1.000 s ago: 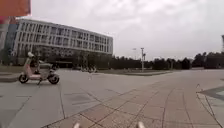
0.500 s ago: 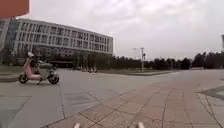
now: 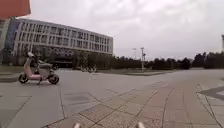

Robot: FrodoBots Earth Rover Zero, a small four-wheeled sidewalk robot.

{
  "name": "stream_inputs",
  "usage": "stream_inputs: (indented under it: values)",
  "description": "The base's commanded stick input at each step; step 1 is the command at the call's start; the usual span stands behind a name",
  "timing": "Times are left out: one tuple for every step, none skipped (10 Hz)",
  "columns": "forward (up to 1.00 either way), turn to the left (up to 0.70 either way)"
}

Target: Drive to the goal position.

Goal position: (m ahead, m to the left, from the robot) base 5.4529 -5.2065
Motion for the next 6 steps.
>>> stream_inputs:
  values:
    - [0.85, 0.0]
    - [0.85, 0.0]
    - [0.8, 0.0]
    - [0.46, 0.0]
    - [0.06, 0.0]
    - [0.0, 0.0]
